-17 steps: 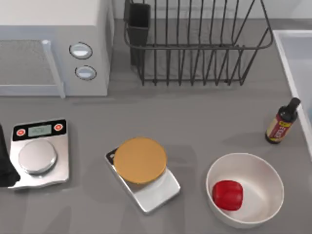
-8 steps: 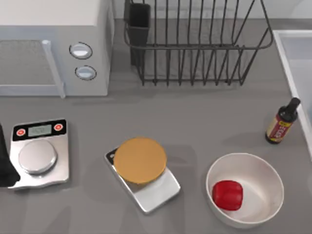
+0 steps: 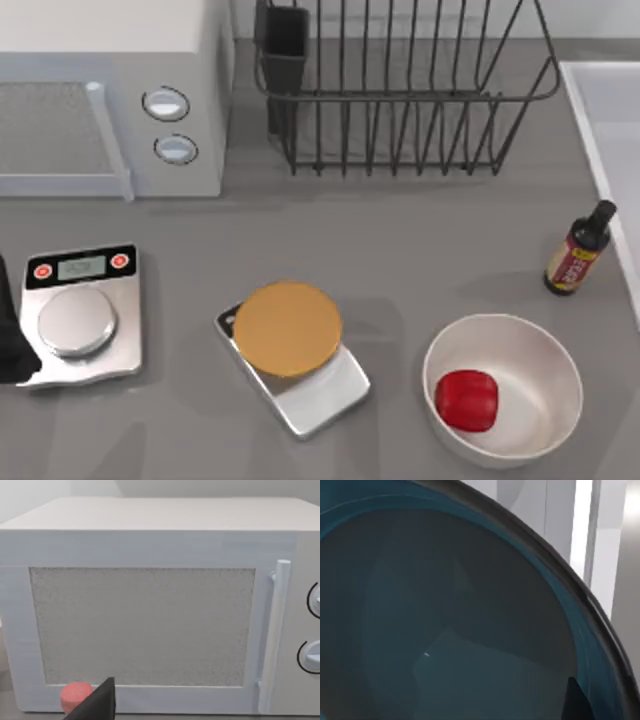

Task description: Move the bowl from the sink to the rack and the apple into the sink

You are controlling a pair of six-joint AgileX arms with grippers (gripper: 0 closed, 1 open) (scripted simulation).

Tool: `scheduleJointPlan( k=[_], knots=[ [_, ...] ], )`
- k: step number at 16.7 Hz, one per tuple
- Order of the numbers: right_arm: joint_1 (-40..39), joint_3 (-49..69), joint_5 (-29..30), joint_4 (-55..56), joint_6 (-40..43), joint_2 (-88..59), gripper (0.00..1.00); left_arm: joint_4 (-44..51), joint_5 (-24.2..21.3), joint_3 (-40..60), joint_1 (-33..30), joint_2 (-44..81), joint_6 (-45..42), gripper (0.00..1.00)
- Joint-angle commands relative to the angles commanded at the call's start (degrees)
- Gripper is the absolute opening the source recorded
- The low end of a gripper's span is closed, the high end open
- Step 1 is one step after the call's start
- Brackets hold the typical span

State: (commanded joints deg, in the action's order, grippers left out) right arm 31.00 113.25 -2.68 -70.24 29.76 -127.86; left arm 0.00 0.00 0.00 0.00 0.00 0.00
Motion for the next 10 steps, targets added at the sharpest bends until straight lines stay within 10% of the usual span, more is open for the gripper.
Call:
scheduleJointPlan(
  k=[10],
  knots=[
    [13.8, -19.2, -1.3, -20.7, 14.4, 39.2, 0.0, 0.0, 0.0, 0.0, 0.0, 0.0, 0.0, 1.0]
  ],
)
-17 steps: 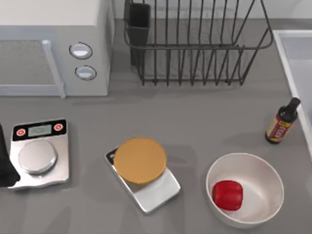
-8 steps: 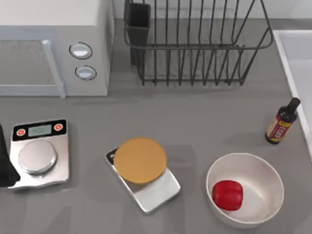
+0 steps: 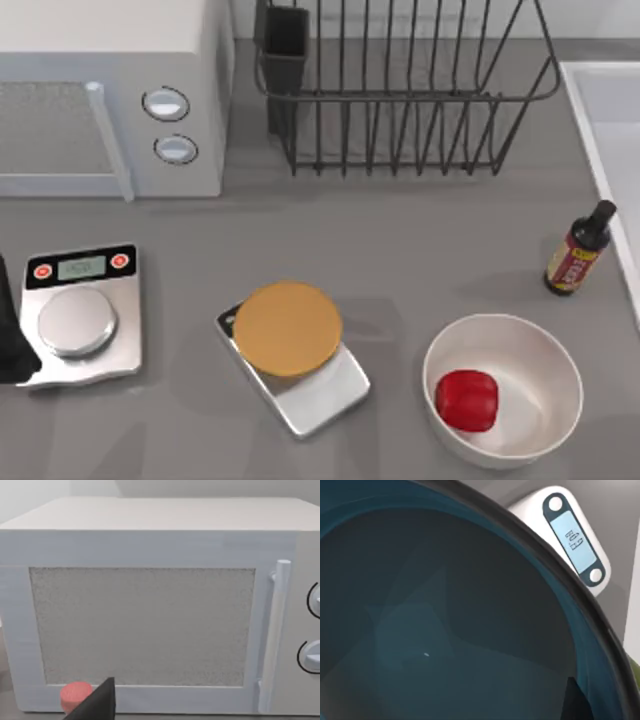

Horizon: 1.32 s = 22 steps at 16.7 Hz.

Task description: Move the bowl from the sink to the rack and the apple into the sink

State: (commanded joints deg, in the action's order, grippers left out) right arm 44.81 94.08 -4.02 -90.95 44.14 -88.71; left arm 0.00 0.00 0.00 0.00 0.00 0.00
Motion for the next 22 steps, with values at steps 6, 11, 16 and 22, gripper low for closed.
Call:
scheduleJointPlan(
  k=[6, 11, 16, 22],
  knots=[
    [0.4, -0.6, -0.1, -0.7, 0.6, 1.3, 0.0, 0.0, 0.0, 0.0, 0.0, 0.0, 0.0, 1.0],
    [-5.6, 0.6, 3.3, 5.0, -3.6, 0.5, 0.0, 0.0, 0.0, 0.0, 0.0, 0.0, 0.0, 1.0],
    [-26.1, 2.6, 13.5, 21.5, -14.6, -2.3, 0.0, 0.0, 0.0, 0.0, 0.0, 0.0, 0.0, 1.0],
    [-58.3, 2.9, 29.6, 49.3, -29.6, -6.2, 0.0, 0.0, 0.0, 0.0, 0.0, 0.0, 0.0, 1.0]
  ],
)
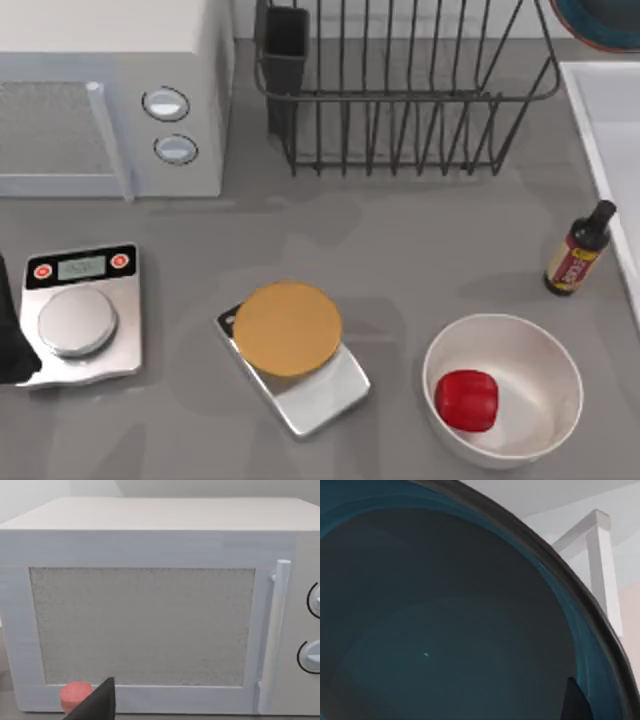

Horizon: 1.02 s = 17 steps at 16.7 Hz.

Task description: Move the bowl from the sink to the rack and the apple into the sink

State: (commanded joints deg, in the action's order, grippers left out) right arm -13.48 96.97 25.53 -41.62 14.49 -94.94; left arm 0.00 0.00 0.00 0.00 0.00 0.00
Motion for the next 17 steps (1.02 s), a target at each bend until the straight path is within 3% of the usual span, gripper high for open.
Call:
scheduleJointPlan(
  k=[4, 8, 12, 17],
  knots=[
    [-17.1, -1.0, 10.2, 19.6, -8.4, -1.0, 0.0, 0.0, 0.0, 0.0, 0.0, 0.0, 0.0, 1.0],
    [-27.4, -1.8, 18.0, 35.0, -13.8, -0.8, 0.0, 0.0, 0.0, 0.0, 0.0, 0.0, 0.0, 1.0],
    [-32.0, -2.2, 21.5, 41.2, -15.8, -0.5, 0.0, 0.0, 0.0, 0.0, 0.0, 0.0, 0.0, 1.0],
    [-31.9, -2.1, 21.3, 41.1, -15.9, -0.6, 0.0, 0.0, 0.0, 0.0, 0.0, 0.0, 0.0, 1.0]
  ],
)
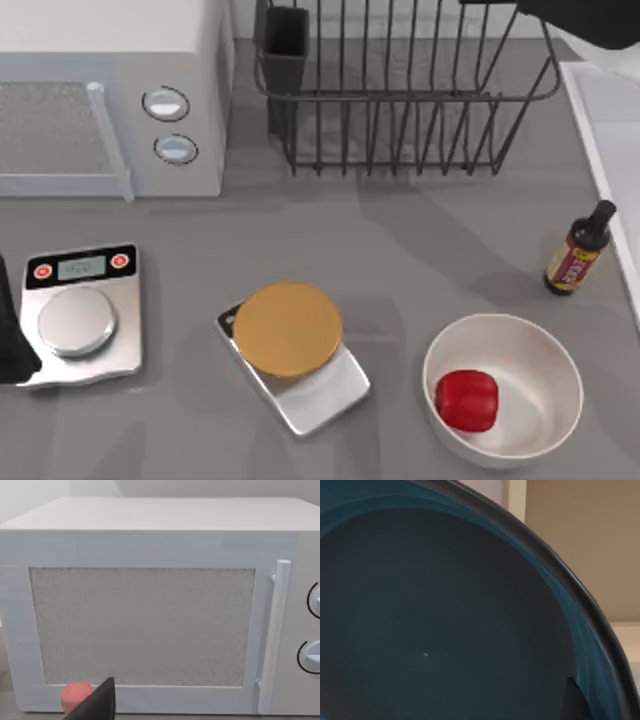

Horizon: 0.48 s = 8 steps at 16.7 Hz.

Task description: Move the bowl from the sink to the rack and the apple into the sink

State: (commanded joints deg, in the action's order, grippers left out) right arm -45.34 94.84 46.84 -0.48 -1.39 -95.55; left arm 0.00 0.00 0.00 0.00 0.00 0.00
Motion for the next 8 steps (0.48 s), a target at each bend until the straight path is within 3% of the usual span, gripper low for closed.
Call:
scheduleJointPlan(
  k=[4, 8],
  knots=[
    [1.0, -1.6, -0.7, 4.1, 0.0, -2.6, 0.0, 0.0, 0.0, 0.0, 0.0, 0.0, 0.0, 1.0],
    [3.6, -7.0, -3.3, 17.5, -0.1, -9.7, 0.0, 0.0, 0.0, 0.0, 0.0, 0.0, 0.0, 1.0]
  ],
)
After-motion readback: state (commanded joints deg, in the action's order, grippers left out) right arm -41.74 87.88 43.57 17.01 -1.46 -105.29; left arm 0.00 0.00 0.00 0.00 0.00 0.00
